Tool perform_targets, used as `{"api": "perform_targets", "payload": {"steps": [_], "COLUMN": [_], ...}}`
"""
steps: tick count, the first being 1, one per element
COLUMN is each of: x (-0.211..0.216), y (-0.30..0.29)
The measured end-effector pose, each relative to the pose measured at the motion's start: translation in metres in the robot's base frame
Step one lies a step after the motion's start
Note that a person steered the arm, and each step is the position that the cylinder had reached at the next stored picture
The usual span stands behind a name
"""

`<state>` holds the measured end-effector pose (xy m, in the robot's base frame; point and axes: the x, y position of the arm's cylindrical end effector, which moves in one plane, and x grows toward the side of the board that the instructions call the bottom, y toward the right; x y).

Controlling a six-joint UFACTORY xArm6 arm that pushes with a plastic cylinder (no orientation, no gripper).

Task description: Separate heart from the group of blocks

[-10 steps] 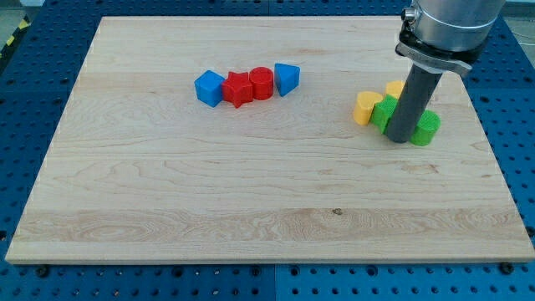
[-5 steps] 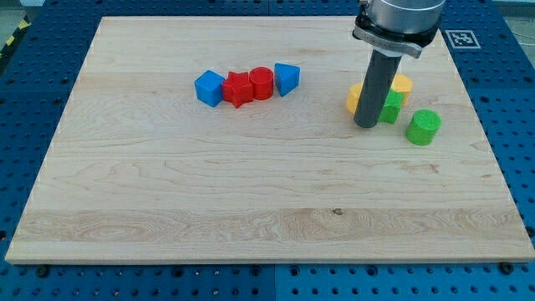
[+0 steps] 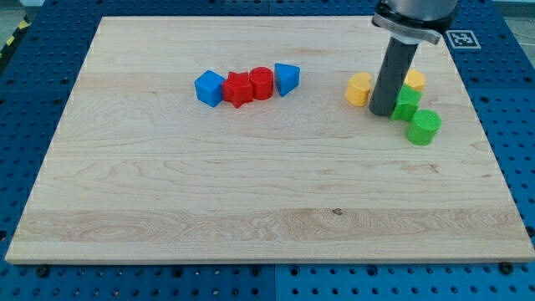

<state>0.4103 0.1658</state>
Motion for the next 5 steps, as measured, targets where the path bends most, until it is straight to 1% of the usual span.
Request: {"api": "perform_targets", "payload": {"steps": [2, 3, 4, 5], "x": [-0.027, -0.025, -0.025, -0.016], "y": [0.009, -0.032, -0.037, -0.037]}}
